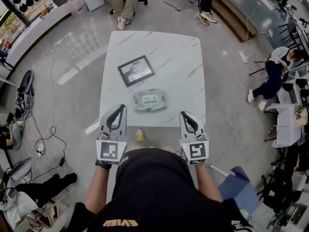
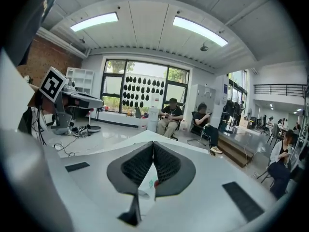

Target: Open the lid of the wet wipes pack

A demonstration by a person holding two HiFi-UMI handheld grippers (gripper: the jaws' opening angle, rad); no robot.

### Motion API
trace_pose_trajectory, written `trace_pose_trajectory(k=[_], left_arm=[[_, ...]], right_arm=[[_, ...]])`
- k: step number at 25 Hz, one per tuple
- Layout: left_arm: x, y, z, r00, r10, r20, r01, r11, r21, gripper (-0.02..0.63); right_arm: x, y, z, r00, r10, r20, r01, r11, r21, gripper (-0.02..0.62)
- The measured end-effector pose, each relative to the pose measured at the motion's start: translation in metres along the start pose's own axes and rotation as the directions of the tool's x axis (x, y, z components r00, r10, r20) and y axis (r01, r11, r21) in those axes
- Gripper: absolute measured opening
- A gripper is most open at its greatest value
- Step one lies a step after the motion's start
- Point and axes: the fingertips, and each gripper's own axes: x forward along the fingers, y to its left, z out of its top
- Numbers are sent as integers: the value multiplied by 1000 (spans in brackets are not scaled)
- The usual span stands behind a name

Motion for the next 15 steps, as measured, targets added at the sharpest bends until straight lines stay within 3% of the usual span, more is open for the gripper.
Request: trace_pose_trajectory(k=[8,13,15], left_arm=[[33,38,-49,989,-121,-90,115,991,-70,15],[58,37,-79,973,-196,-121,182,976,-117,15],[68,34,-93,967,-228,-113,207,963,-170,15]], right_arm=[[54,15,14,997,-64,-34,58,984,-166,9],[73,24,3,992,-61,-107,36,973,-228,17],[85,26,-7,987,-54,-149,17,971,-239,21]])
